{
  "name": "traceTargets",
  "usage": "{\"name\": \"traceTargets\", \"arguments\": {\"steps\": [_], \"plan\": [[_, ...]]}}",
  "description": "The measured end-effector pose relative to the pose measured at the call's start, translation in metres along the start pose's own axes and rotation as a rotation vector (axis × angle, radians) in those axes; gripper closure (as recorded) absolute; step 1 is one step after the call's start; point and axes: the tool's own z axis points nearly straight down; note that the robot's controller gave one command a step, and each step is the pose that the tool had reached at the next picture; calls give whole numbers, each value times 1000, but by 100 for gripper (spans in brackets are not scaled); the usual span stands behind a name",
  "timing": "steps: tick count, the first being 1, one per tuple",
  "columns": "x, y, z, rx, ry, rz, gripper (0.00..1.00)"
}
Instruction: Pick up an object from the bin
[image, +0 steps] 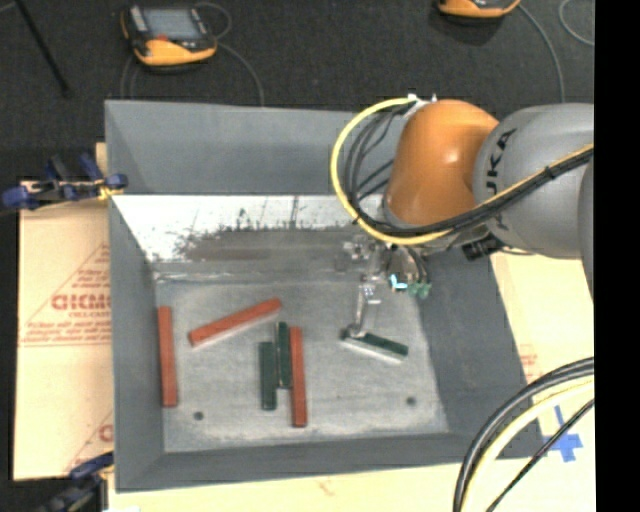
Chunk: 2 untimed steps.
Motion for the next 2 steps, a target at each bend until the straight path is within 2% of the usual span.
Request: {"name": "traceTargets", "arguments": {"steps": [1, 2], "plan": [[-2, 0, -5, 0, -8, 0, 0], [8, -41, 13, -2, -10, -66, 0]]}}
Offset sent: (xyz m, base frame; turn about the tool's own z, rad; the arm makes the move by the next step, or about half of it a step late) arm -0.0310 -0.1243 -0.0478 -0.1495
